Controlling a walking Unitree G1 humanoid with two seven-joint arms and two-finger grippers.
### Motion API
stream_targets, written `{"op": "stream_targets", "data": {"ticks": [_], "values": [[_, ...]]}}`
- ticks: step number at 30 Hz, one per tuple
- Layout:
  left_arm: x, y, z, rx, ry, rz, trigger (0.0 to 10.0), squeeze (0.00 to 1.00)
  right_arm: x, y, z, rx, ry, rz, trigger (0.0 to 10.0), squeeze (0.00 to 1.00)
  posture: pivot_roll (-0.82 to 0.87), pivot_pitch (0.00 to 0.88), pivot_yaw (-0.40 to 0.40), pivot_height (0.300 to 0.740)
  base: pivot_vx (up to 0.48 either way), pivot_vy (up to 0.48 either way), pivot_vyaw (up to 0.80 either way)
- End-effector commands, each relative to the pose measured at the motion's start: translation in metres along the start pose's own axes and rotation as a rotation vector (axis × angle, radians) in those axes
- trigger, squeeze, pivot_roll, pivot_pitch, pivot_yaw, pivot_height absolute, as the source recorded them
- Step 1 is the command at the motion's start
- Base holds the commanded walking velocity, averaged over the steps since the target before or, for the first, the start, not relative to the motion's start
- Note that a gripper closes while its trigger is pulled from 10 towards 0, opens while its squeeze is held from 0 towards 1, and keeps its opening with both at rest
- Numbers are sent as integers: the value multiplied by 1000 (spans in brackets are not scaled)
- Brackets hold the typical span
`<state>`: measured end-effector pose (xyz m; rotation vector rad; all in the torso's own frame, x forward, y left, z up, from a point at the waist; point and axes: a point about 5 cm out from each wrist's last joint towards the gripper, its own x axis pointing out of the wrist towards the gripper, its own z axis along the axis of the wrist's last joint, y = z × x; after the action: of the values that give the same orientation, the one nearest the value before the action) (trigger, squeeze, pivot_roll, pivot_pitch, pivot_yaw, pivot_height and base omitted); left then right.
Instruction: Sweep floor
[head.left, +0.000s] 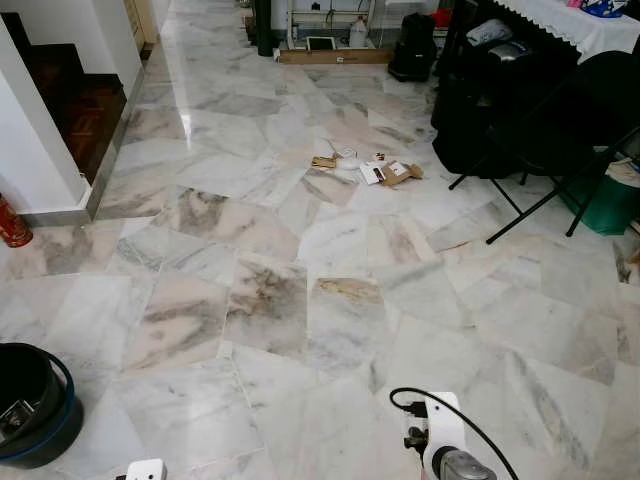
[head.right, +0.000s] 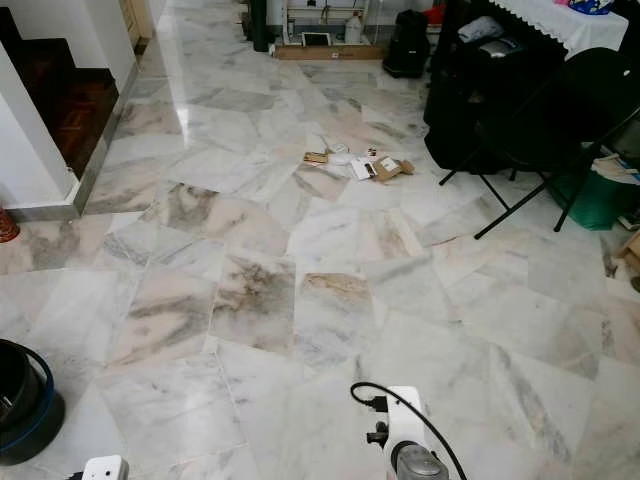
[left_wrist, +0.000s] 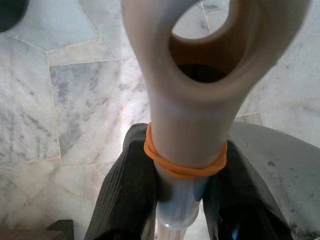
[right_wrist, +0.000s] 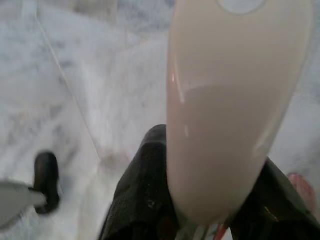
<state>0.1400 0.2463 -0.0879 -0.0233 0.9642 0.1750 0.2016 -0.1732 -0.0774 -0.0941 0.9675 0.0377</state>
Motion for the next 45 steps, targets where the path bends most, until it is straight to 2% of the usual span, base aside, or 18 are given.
{"op": "stream_targets", "data": {"ticks": [1,7,11,19,32,35,45], "values": [[-2,3,-5,6,11,7,10000,0,-1,-12,-7,-62,31,-51,10000,0,40,45,-73,740,0,0,0],[0,1,0,1,-2,7,10000,0,-1,-15,-4,-47,19,-70,10000,0,44,53,-73,740,0,0,0],[1,-6,0,-5,-2,3,10000,0,-1,-9,1,9,-14,-49,10000,0,44,57,-72,740,0,0,0],[1,-7,-1,-12,-4,18,10000,0,0,-7,6,86,-51,-40,10000,0,40,66,-72,740,0,0,0],[0,-4,-2,-13,-1,24,10000,0,0,-6,6,81,-54,-25,10000,0,36,66,-71,740,209,0,0],[4,-11,7,-15,-15,16,10000,0,0,-5,6,81,-55,-19,10000,0,37,64,-72,740,304,0,0],[6,-20,11,-11,-20,2,10000,0,0,-2,7,74,-57,-7,10000,0,40,58,-72,740,327,0,0]]}}
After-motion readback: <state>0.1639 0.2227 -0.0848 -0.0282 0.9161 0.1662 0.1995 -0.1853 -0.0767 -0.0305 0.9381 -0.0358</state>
